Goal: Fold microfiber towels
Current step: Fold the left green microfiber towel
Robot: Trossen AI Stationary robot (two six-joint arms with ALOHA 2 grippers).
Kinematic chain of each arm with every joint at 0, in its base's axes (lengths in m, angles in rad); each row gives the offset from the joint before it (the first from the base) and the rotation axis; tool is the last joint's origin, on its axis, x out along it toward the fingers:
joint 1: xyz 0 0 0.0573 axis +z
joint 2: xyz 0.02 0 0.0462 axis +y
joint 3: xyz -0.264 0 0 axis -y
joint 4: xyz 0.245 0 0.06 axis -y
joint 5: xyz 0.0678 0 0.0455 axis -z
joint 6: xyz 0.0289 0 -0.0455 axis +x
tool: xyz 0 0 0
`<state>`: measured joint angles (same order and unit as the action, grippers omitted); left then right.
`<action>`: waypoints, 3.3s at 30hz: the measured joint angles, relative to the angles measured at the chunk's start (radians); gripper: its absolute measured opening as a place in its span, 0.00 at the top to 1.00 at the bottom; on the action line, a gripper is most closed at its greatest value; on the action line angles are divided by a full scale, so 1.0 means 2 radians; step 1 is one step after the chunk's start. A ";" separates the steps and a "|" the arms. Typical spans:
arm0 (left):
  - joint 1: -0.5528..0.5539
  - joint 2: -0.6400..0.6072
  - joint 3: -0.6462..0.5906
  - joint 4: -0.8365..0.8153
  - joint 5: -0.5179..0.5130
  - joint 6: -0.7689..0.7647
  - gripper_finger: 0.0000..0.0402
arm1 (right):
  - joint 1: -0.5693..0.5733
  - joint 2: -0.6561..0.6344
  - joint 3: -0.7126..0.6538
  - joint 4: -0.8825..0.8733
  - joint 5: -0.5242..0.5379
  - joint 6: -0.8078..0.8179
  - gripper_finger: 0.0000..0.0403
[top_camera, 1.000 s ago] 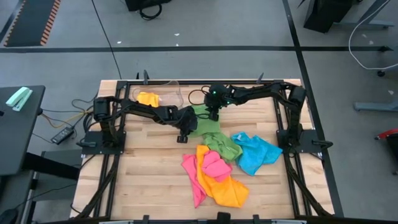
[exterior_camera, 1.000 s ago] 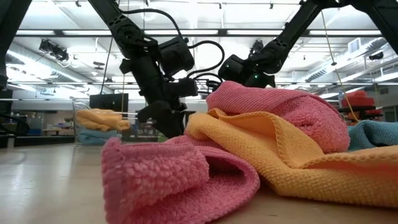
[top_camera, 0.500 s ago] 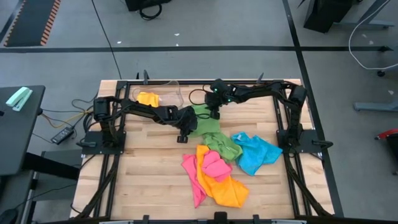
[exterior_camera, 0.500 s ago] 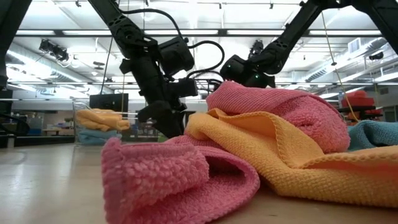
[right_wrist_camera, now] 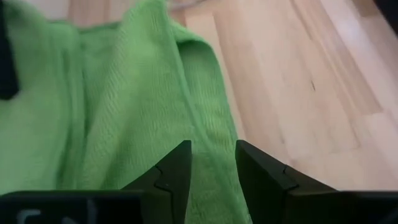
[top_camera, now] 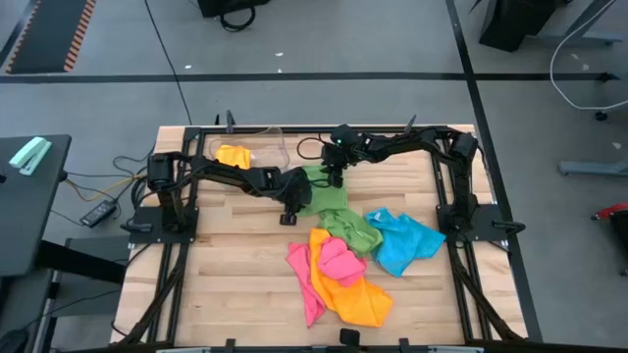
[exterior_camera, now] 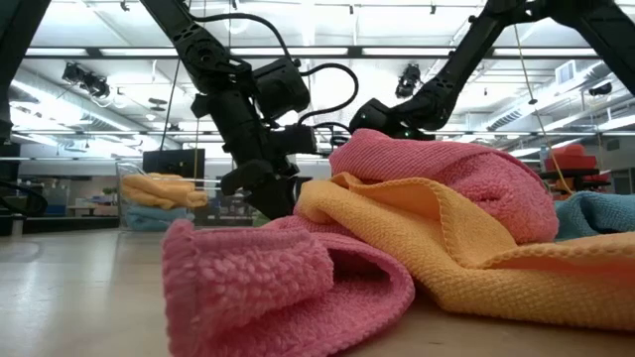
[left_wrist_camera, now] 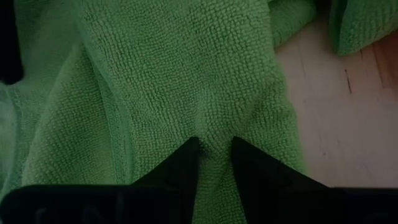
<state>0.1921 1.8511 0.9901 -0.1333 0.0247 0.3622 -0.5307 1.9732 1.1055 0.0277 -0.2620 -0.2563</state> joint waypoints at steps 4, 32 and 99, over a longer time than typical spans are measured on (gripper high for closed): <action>0.000 0.000 0.000 0.001 0.000 0.000 0.74 | 0.003 0.000 0.000 -0.009 0.006 -0.001 0.66; 0.000 0.000 0.000 0.000 0.000 0.000 0.76 | -0.003 -0.014 0.006 -0.017 0.053 -0.012 0.99; -0.006 -0.124 0.001 -0.102 -0.012 -0.027 0.66 | 0.113 -0.108 -0.189 0.094 0.030 0.104 0.68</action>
<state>0.1798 1.6023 0.9916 -0.3373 0.0005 0.3073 -0.3042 1.7569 0.7280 0.2150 -0.2020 -0.0486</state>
